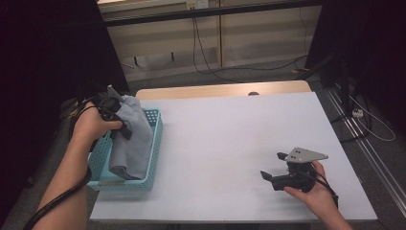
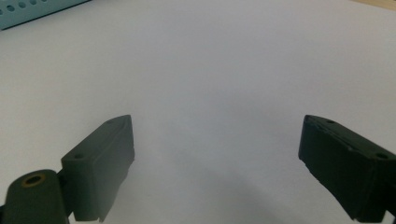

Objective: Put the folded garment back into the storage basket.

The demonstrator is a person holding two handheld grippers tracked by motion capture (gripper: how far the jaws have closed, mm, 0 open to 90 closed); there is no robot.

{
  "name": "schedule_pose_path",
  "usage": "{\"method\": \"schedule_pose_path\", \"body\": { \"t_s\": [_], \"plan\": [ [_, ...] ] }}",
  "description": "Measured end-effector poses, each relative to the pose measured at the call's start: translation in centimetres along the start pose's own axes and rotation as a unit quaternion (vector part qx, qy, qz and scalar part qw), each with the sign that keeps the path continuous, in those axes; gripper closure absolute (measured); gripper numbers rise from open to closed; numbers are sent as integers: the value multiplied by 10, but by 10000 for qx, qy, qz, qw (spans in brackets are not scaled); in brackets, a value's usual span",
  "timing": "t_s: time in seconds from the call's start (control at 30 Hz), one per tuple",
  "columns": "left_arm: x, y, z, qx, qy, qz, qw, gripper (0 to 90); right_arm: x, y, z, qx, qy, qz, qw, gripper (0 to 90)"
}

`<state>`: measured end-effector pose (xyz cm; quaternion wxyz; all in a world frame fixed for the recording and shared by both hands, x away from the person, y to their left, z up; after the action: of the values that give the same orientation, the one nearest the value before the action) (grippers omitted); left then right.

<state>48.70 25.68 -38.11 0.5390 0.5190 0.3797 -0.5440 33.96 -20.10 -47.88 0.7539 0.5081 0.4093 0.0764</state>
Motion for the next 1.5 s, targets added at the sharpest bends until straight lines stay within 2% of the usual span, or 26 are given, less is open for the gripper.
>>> {"method": "schedule_pose_path", "body": {
  "t_s": [0.17, 0.6, 0.8, 1.2, 1.3, 1.5],
  "plan": [
    [1, -3, 1, -15, -52, -12, 10000, 718, 0, 0, 0, -7, 8, -6, 10000, 106],
    [4, -10, 5, 108, -111, -65, 9999, 718, 0, 0, -1, -8, 6, -5, 10000, 106],
    [5, -12, 6, 56, -204, -16, 9998, 717, 0, 0, -1, -25, 7, -6, 10000, 106],
    [9, -15, 5, 85, -244, -30, 9997, 716, 0, 0, -1, -30, -1, -2, 10000, 105],
    [11, -15, 6, 31, -248, 21, 9997, 716, 0, 0, -1, -23, -1, -3, 10000, 105],
    [12, -17, 6, 94, -255, -35, 9996, 716, 0, 1, -1, -24, -3, -1, 10000, 105]
  ]
}}
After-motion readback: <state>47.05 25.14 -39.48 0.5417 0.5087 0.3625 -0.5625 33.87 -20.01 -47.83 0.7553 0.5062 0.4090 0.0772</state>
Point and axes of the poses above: each handheld gripper's, and its own axes: x roughly forward along the jaws, y roughly out of its top, z roughly to its right, the point moved 8 cm from there along x, roughly forward along the jaws, and after that the axes turned 14 degrees about -x, right-handed, at the moved point
